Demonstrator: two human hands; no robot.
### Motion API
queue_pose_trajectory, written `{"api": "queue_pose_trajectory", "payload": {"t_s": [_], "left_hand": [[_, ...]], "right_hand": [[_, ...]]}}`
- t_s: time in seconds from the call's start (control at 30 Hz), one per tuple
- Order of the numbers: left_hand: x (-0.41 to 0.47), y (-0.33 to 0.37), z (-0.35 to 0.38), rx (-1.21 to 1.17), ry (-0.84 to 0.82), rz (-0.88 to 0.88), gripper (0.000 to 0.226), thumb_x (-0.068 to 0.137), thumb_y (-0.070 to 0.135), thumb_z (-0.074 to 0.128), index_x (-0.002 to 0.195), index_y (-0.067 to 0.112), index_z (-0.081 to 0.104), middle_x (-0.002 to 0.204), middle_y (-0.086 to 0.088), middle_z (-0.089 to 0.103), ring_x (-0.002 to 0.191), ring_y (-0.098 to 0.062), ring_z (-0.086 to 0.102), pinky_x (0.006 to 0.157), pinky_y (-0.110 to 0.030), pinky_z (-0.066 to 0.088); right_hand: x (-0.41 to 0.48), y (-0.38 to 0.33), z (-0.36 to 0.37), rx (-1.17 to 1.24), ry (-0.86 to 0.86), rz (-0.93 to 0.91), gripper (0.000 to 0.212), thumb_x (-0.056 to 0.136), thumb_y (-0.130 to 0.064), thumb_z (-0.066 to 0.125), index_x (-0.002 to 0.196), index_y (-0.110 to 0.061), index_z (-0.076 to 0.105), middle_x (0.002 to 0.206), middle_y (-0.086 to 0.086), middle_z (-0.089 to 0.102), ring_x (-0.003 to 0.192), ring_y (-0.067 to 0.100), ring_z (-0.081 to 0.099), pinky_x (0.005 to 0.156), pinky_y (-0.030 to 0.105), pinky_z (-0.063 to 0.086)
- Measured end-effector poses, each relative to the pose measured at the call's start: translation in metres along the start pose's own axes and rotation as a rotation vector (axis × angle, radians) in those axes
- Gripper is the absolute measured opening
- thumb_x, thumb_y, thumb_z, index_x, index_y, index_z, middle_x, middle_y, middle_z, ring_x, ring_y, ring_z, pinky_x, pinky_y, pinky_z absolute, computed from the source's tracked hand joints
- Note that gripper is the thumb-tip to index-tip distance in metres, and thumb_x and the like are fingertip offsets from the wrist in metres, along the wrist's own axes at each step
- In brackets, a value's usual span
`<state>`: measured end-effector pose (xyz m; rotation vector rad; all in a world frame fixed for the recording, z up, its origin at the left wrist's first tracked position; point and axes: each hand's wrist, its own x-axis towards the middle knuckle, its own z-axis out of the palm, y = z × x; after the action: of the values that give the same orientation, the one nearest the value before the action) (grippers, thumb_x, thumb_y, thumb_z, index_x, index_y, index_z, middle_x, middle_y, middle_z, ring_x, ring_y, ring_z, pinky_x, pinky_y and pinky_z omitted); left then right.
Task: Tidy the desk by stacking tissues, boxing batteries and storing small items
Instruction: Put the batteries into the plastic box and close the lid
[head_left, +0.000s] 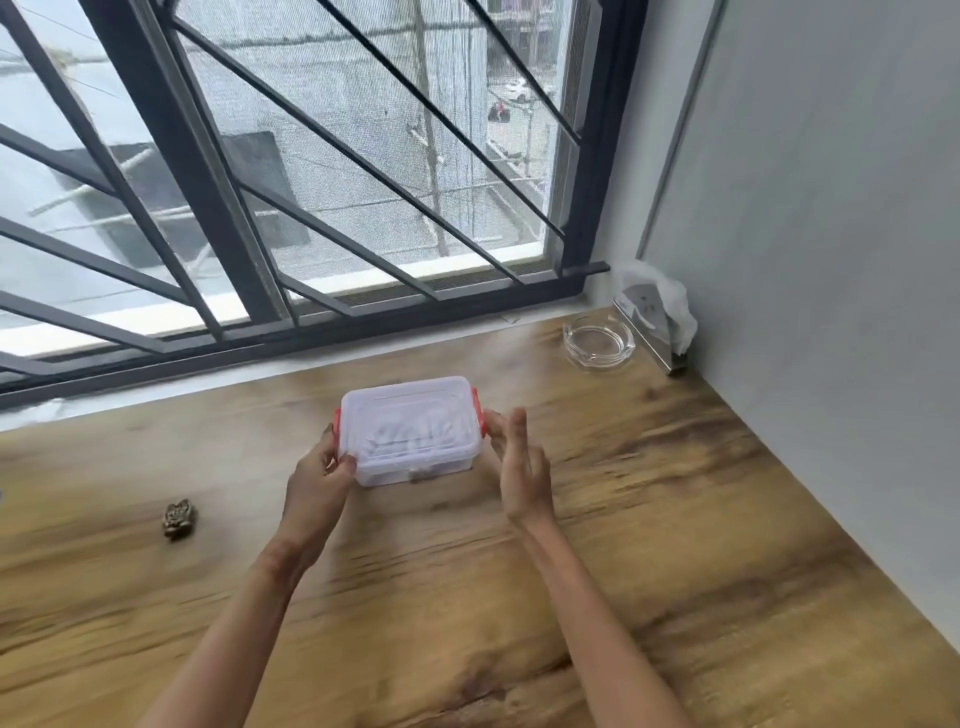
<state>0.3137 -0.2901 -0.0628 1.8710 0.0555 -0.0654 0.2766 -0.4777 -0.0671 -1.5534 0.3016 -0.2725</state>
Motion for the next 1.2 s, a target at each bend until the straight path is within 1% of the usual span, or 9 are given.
{"api": "queue_pose_trajectory", "payload": {"t_s": [0.13, 0.23, 0.33, 0.43, 0.7, 0.77, 0.93, 1.07, 1.2], "left_hand": [[-0.001, -0.011, 0.0, -0.122, 0.058, -0.052, 0.036, 0.094, 0.013, 0.047, 0.13, 0.02, 0.052, 0.115, 0.009, 0.062, 0.11, -0.015, 0.057, 0.103, -0.039, 0.042], [-0.004, -0.012, 0.006, -0.203, 0.132, -0.094, 0.032, 0.093, 0.015, 0.051, 0.125, 0.016, 0.056, 0.107, 0.002, 0.066, 0.103, -0.018, 0.06, 0.1, -0.043, 0.044], [-0.005, -0.011, 0.01, -0.213, 0.173, -0.102, 0.032, 0.093, 0.012, 0.051, 0.124, 0.014, 0.058, 0.105, 0.001, 0.066, 0.104, -0.021, 0.061, 0.1, -0.045, 0.045], [-0.008, -0.007, 0.015, -0.212, 0.163, -0.091, 0.031, 0.092, 0.011, 0.052, 0.123, 0.013, 0.059, 0.11, -0.002, 0.067, 0.104, -0.021, 0.061, 0.1, -0.045, 0.045], [-0.009, 0.035, 0.068, -0.195, -0.139, 0.03, 0.038, 0.094, 0.01, 0.049, 0.132, 0.014, 0.05, 0.12, 0.002, 0.062, 0.105, -0.012, 0.059, 0.1, -0.035, 0.044], [-0.007, 0.049, 0.09, -0.204, -0.239, 0.066, 0.037, 0.094, 0.007, 0.047, 0.128, 0.021, 0.051, 0.114, 0.007, 0.063, 0.099, -0.008, 0.059, 0.096, -0.03, 0.045], [-0.002, 0.079, 0.156, -0.211, -0.523, 0.109, 0.036, 0.093, -0.001, 0.044, 0.113, 0.026, 0.058, 0.098, 0.007, 0.067, 0.086, -0.005, 0.061, 0.079, -0.019, 0.05], [0.002, 0.1, 0.207, -0.164, -0.676, 0.113, 0.037, 0.089, -0.01, 0.042, 0.105, 0.015, 0.064, 0.09, 0.003, 0.067, 0.081, -0.008, 0.062, 0.068, -0.014, 0.051], [0.014, 0.111, 0.244, -0.113, -0.768, 0.098, 0.038, 0.086, -0.014, 0.04, 0.1, 0.009, 0.066, 0.08, 0.005, 0.068, 0.065, 0.002, 0.063, 0.057, -0.011, 0.049]], "right_hand": [[0.005, 0.004, 0.001, -0.001, 0.052, 0.138, 0.048, 0.085, -0.062, 0.045, 0.106, -0.025, 0.066, 0.112, -0.004, 0.066, 0.111, 0.011, 0.058, 0.102, 0.037, 0.042], [0.004, 0.0, 0.001, -0.106, 0.018, 0.184, 0.043, 0.091, -0.038, 0.051, 0.126, -0.013, 0.056, 0.126, 0.0, 0.059, 0.118, 0.012, 0.053, 0.104, 0.036, 0.041], [0.002, -0.006, 0.003, -0.141, -0.018, 0.161, 0.033, 0.092, -0.023, 0.052, 0.123, -0.013, 0.058, 0.118, -0.001, 0.065, 0.107, 0.011, 0.06, 0.097, 0.036, 0.047], [-0.001, -0.01, -0.002, -0.121, 0.047, 0.148, 0.03, 0.09, -0.014, 0.055, 0.119, -0.009, 0.06, 0.112, 0.0, 0.067, 0.1, 0.009, 0.062, 0.094, 0.032, 0.049], [-0.023, -0.031, -0.074, 0.044, 0.308, 0.169, 0.039, 0.082, -0.002, 0.065, 0.12, 0.002, 0.056, 0.106, 0.006, 0.064, 0.087, 0.008, 0.061, 0.081, 0.016, 0.051], [-0.03, -0.037, -0.097, 0.065, 0.383, 0.172, 0.042, 0.081, -0.002, 0.067, 0.121, 0.002, 0.055, 0.104, 0.005, 0.064, 0.088, 0.008, 0.062, 0.077, 0.011, 0.051], [-0.051, -0.042, -0.15, 0.117, 0.636, 0.192, 0.045, 0.076, -0.001, 0.071, 0.119, 0.001, 0.057, 0.105, 0.012, 0.068, 0.085, 0.013, 0.066, 0.081, 0.024, 0.054], [-0.066, -0.042, -0.175, 0.174, 0.788, 0.186, 0.044, 0.073, 0.007, 0.071, 0.114, 0.003, 0.059, 0.101, 0.014, 0.068, 0.072, 0.007, 0.064, 0.066, 0.013, 0.055], [-0.065, -0.037, -0.183, 0.2, 0.907, 0.166, 0.046, 0.07, 0.009, 0.073, 0.113, 0.004, 0.059, 0.091, 0.006, 0.066, 0.064, -0.003, 0.06, 0.053, 0.005, 0.048]]}}
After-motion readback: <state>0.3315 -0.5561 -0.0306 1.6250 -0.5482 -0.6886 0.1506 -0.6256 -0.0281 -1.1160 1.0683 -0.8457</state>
